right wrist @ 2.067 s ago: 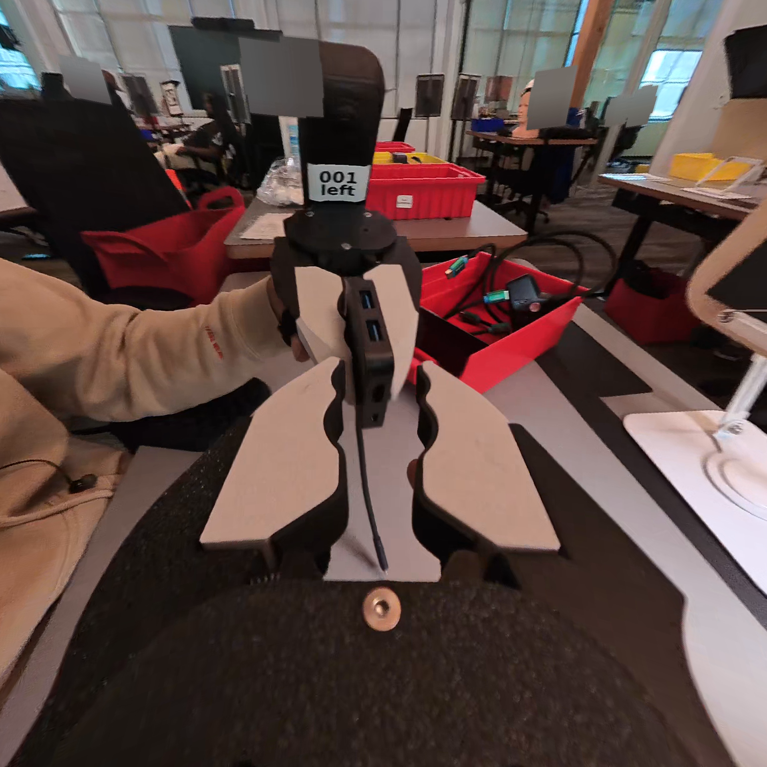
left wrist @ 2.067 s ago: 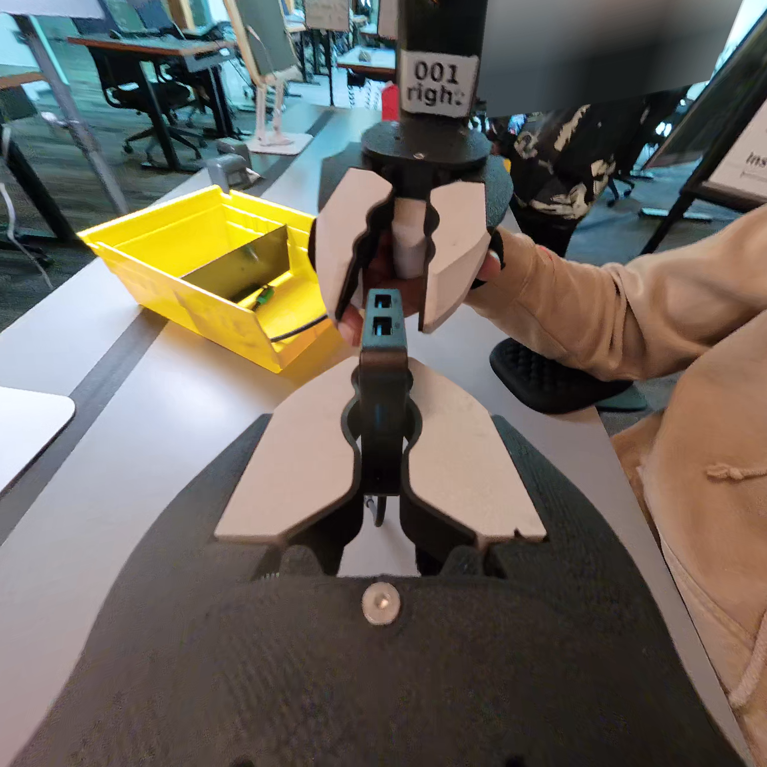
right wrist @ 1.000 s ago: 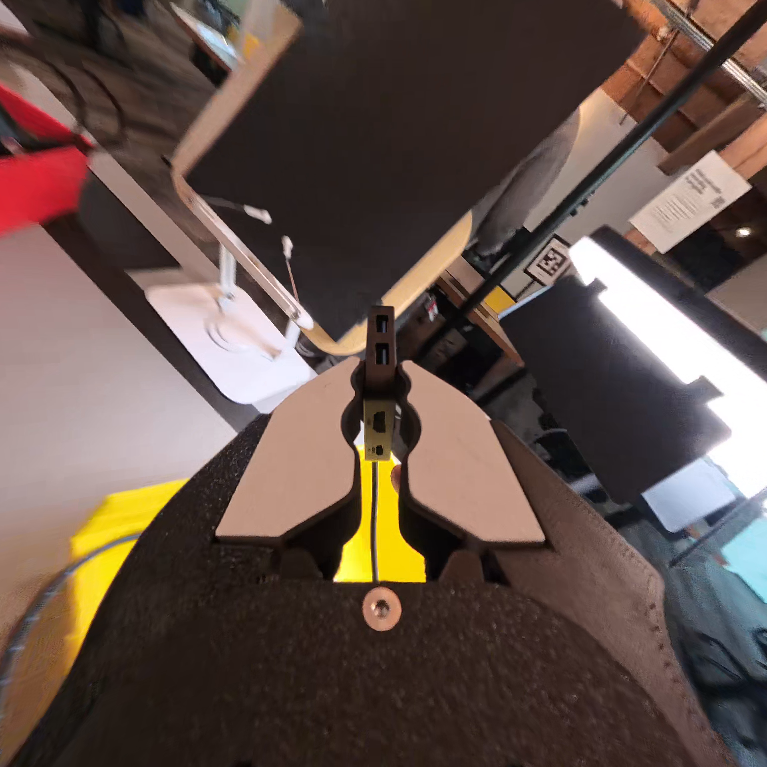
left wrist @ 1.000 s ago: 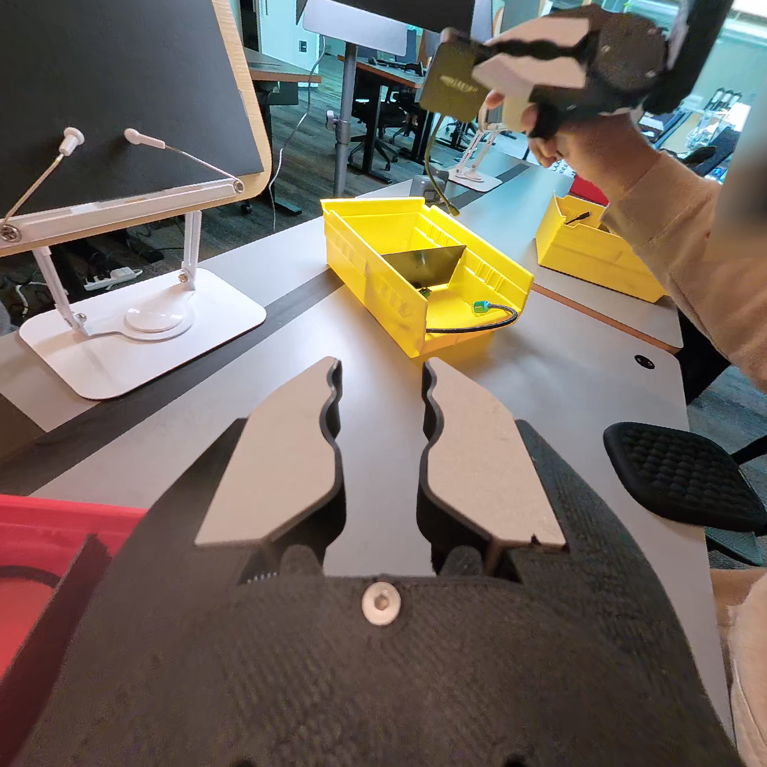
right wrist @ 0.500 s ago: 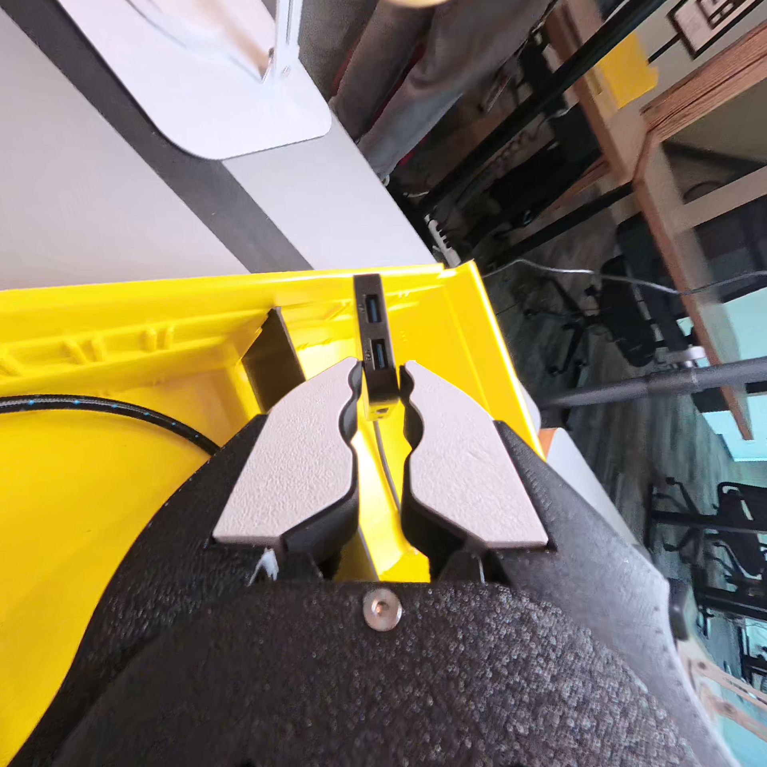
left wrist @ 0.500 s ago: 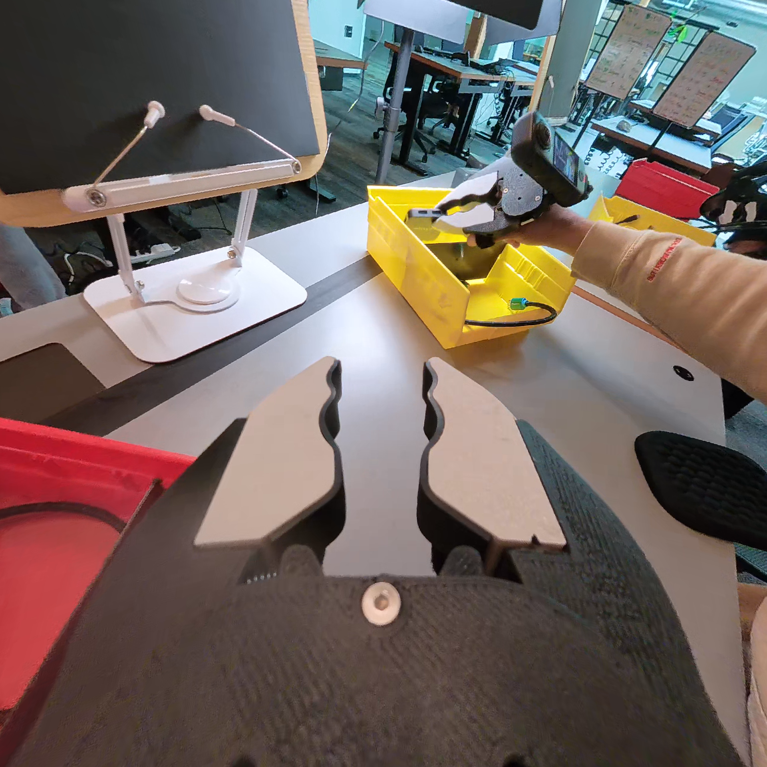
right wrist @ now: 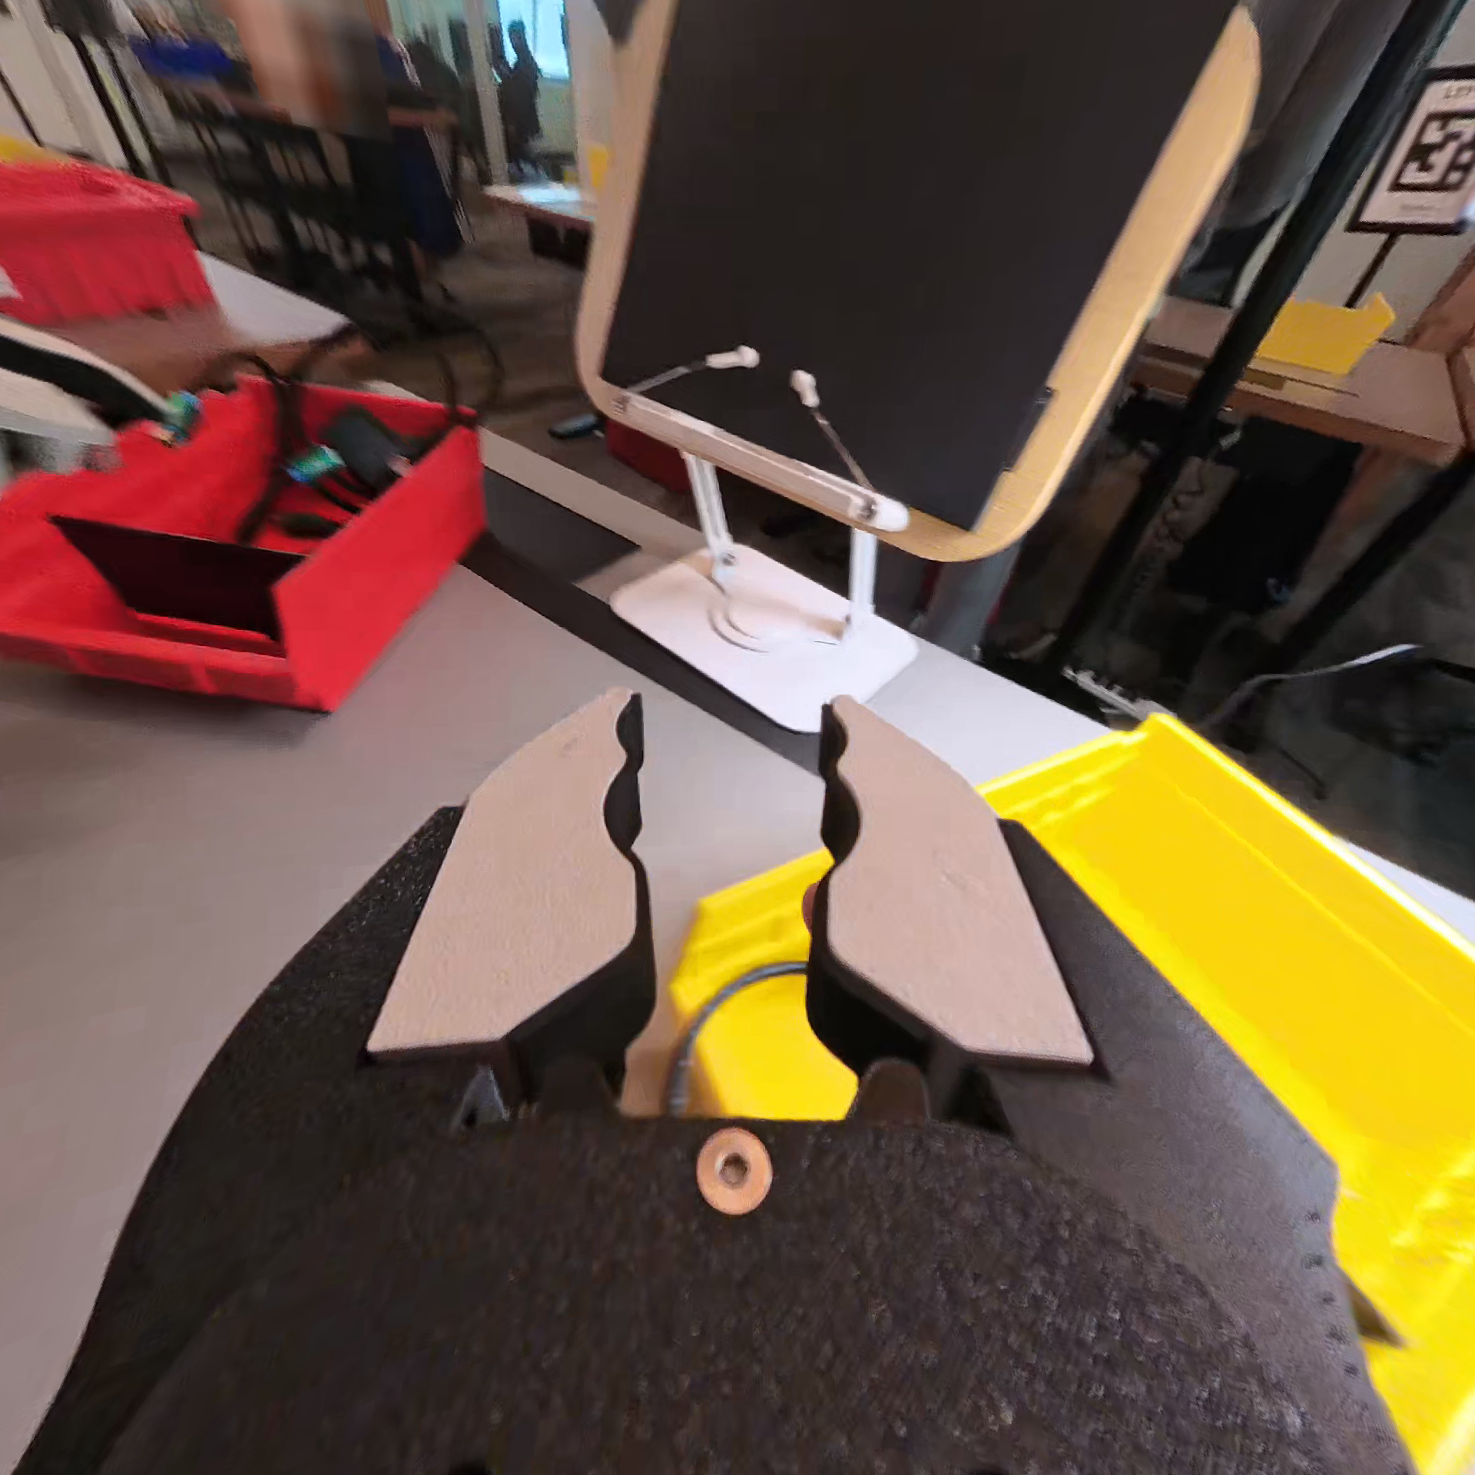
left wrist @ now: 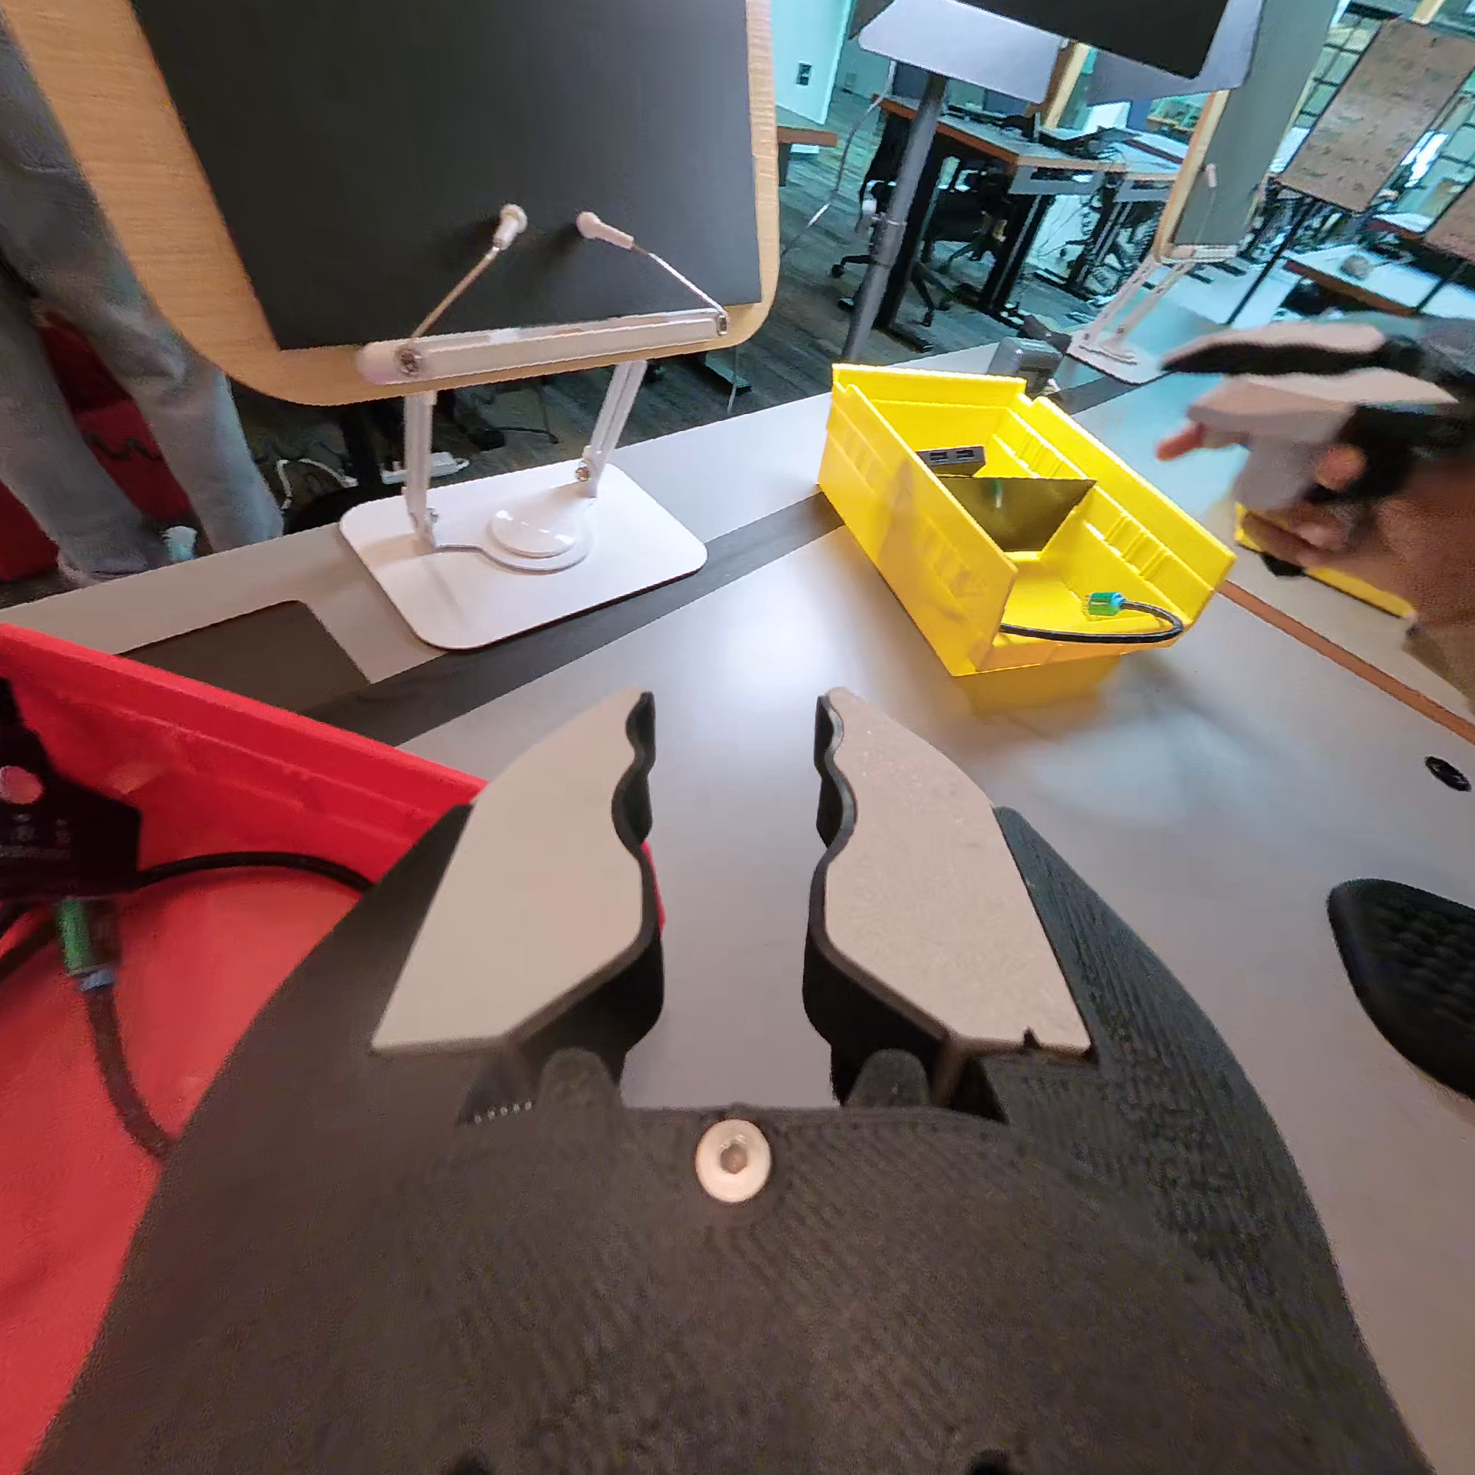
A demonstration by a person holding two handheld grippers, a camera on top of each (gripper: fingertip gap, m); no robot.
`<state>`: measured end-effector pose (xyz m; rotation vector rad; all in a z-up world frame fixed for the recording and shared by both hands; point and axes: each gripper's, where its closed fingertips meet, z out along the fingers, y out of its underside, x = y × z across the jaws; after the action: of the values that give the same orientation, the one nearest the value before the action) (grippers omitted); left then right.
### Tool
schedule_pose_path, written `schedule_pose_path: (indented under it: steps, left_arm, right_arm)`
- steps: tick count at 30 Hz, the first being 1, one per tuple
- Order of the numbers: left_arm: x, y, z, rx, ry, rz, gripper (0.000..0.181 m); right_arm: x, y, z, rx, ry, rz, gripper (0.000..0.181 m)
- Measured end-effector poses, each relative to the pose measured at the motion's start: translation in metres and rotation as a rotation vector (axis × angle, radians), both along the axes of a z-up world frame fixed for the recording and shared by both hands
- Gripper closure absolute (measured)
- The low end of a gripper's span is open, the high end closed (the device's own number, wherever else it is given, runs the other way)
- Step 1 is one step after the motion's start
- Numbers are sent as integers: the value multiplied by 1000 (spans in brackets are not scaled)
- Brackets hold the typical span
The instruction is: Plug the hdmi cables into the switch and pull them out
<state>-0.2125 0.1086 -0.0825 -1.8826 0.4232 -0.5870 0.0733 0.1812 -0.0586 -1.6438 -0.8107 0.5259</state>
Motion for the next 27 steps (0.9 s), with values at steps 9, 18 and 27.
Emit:
schedule_pose_path:
  steps: [9, 18, 27]
  left_arm:
    - [-73, 0, 20, 98, 19, 260, 144]
    - [-146, 15, -15, -39, 224, 472, 143]
    - [-184, 96, -67, -417, 318, 362, 135]
  right_arm:
    - [-70, -86, -88, 43, 78, 108, 141]
    - [-80, -101, -96, 86, 99, 181, 144]
    - [-78, -103, -96, 37, 163, 210, 145]
